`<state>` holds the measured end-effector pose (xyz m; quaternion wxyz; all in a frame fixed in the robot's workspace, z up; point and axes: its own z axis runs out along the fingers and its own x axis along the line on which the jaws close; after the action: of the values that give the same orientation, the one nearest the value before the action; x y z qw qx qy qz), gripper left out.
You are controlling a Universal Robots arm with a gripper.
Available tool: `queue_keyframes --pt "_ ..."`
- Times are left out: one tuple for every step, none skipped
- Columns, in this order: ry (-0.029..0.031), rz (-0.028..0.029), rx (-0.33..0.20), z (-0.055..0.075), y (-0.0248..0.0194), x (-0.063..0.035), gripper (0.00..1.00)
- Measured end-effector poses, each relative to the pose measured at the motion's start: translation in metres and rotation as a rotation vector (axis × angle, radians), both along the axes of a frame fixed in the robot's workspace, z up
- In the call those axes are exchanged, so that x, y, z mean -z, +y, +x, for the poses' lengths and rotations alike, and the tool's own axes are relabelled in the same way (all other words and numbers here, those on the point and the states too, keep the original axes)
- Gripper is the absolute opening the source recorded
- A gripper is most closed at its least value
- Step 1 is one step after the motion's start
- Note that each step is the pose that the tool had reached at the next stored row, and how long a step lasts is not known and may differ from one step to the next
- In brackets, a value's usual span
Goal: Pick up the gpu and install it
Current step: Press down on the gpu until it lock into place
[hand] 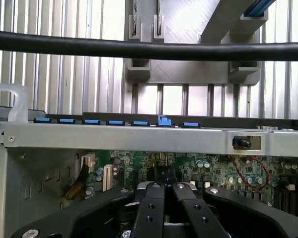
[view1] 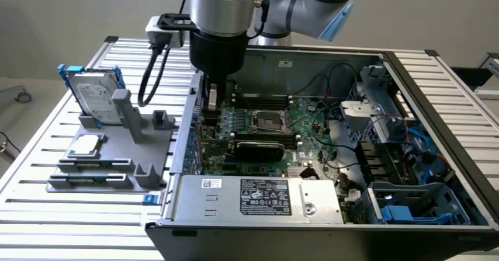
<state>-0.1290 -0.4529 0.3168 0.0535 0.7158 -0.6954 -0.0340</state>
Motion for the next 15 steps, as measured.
queue_keyframes --pt "0.0000 0.0019 -0.002 0.002 0.0000 0.0000 0.11" --pt "0.0000 0.0031 -0.004 0.003 0.0000 0.0000 0.11" --pt "0.0000 0.0033 -0.004 0.003 0.0000 0.0000 0.11" --pt "0.0000 0.0034 -0.004 0.003 0.0000 0.0002 0.11" --pt "0.0000 0.0035 -0.004 0.003 0.0000 0.0005 0.11" --pt "0.0000 0.0035 -0.005 0.002 0.0000 0.0011 0.11" --pt "0.0000 0.0036 -0.005 0.001 0.0001 0.0020 0.11" --pt "0.0000 0.0034 -0.005 -0.001 0.0001 0.0034 0.11" --pt "0.0000 0.0029 -0.005 -0.002 0.0001 0.0050 0.11" --pt "0.0000 0.0025 -0.005 -0.004 0.0001 0.0067 0.11" --pt "0.0000 0.0020 -0.005 -0.005 0.0001 0.0083 0.11" --pt "0.0000 0.0017 -0.005 -0.007 0.0001 0.0098 0.11" --pt "0.0000 0.0013 -0.005 -0.008 0.0001 0.0110 0.11" --pt "0.0000 0.0012 -0.005 -0.009 0.0001 0.0121 0.11" --pt "0.0000 0.0012 -0.005 -0.009 0.0001 0.0128 0.11"
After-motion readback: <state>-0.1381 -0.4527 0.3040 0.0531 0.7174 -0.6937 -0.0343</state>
